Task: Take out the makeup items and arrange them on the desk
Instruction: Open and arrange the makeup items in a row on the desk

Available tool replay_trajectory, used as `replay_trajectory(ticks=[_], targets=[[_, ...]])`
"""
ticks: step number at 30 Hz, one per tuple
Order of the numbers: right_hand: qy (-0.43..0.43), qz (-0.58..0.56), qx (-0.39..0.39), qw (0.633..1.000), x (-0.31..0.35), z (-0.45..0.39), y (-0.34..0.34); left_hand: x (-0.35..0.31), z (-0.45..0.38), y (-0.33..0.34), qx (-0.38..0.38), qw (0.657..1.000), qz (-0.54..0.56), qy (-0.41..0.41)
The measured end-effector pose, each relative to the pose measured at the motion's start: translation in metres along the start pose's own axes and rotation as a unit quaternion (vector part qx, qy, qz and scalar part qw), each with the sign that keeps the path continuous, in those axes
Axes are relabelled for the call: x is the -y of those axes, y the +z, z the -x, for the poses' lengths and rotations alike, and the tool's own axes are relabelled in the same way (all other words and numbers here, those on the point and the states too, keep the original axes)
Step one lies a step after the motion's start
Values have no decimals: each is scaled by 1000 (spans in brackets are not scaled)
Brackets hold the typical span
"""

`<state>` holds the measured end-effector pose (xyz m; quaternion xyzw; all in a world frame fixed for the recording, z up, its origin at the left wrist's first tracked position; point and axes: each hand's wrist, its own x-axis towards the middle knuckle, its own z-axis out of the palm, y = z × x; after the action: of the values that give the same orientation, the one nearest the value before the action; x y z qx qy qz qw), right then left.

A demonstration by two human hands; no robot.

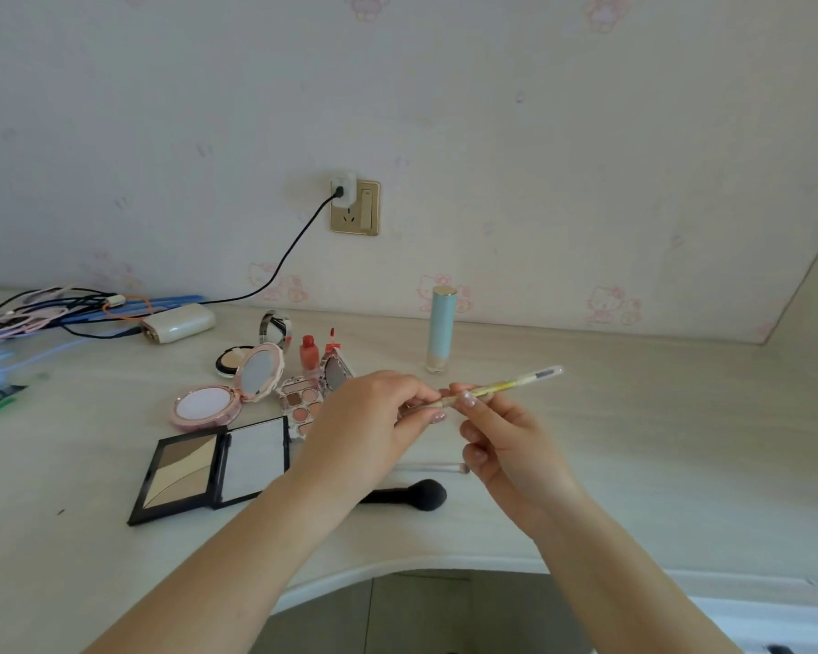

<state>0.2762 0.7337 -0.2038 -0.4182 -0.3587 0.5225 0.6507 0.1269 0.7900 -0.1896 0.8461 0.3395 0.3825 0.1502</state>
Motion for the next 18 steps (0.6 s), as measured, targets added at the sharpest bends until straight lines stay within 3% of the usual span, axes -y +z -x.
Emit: replay_trajectory(ticks=[6, 11, 13, 15, 18], targets=[[11, 52, 16, 998, -5, 6, 11, 6, 14, -10, 10, 999, 25, -22], [9, -75, -70, 995, 0, 0, -7, 24, 32, -33, 3, 997, 29, -78], [1, 17, -71, 997, 3, 1, -19, 32, 45, -50, 0, 995, 25, -98], [-9, 198, -48, 979, 2, 7, -19, 37, 54, -61, -3, 994, 25, -111], [-64, 443, -14, 894, -9, 13, -12, 42, 66, -62, 24, 991, -2, -129]])
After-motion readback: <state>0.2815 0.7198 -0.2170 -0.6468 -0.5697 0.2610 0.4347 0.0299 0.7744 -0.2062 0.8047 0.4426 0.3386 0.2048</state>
